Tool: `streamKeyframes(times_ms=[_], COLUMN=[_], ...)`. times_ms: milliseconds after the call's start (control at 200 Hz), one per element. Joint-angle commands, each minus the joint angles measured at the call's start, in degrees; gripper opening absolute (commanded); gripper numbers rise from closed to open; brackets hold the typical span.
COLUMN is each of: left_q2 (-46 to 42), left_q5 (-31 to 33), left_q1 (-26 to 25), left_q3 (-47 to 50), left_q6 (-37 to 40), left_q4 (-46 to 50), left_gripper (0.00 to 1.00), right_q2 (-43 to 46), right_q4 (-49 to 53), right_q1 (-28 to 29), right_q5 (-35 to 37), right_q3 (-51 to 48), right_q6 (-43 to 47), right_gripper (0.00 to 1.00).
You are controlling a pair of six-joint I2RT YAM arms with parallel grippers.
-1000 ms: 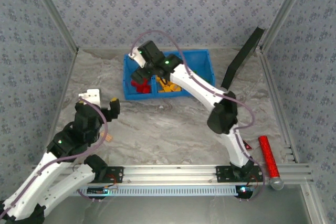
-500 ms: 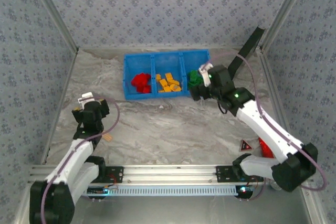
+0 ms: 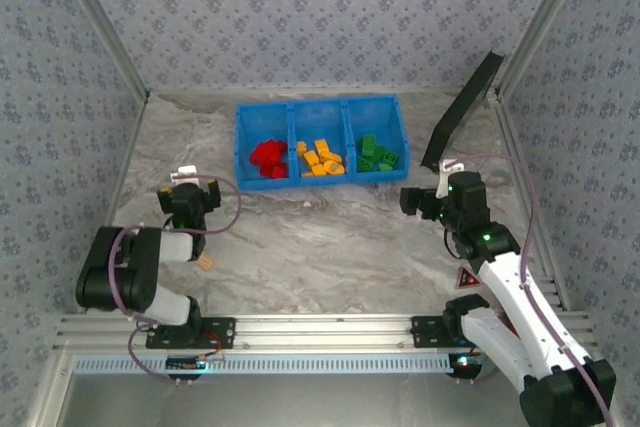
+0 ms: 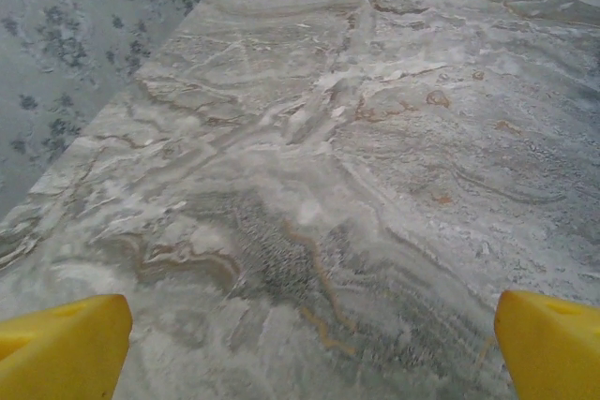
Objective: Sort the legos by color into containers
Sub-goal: Reset both arms
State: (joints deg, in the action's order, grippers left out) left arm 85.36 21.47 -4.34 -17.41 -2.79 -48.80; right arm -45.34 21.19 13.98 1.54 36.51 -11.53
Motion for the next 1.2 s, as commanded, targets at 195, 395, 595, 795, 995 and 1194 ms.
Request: streamKeyframes(times_ms=[195, 395, 595, 795, 995, 1194], left_q2=[2.6, 2.4, 2.4, 2.5, 2.4, 2.4], left_q5=[-9.5, -9.5, -9.5, -9.5, -9.6, -9.4], left_q1=[4.1, 4.1, 4.1, 4.1, 4.0, 4.1], left_q3=[-5.0, -5.2, -5.1, -5.1, -5.1, -5.1], left_q6=[-0.9, -0.9, -0.9, -0.9, -0.8, -0.8], left_q4=[-0.5, 0.3, 0.2, 0.3, 0.2, 0.2], left_gripper=[0.99, 0.99, 0.99, 0.99, 0.99, 0.99], right_q2=[-3.0, -11.0, -20.9, -28.2, -33.5, -41.8], right_q4=[-9.6, -24.7, -45.2, -62.4, -61.4, -70.3], right_q1=[-4.5, -11.3, -18.6, -19.2, -19.2, -16.9], right_q5=[0.9, 2.6, -4.9, -7.7, -14.2, -11.2], right_q3=[-4.8, -9.8, -16.5, -18.4, -14.3, -15.7], right_q6=[1.4, 8.5, 9.6, 13.0, 14.6, 16.0], right_gripper=[1.0, 1.0, 1.0, 1.0, 1.0, 1.0])
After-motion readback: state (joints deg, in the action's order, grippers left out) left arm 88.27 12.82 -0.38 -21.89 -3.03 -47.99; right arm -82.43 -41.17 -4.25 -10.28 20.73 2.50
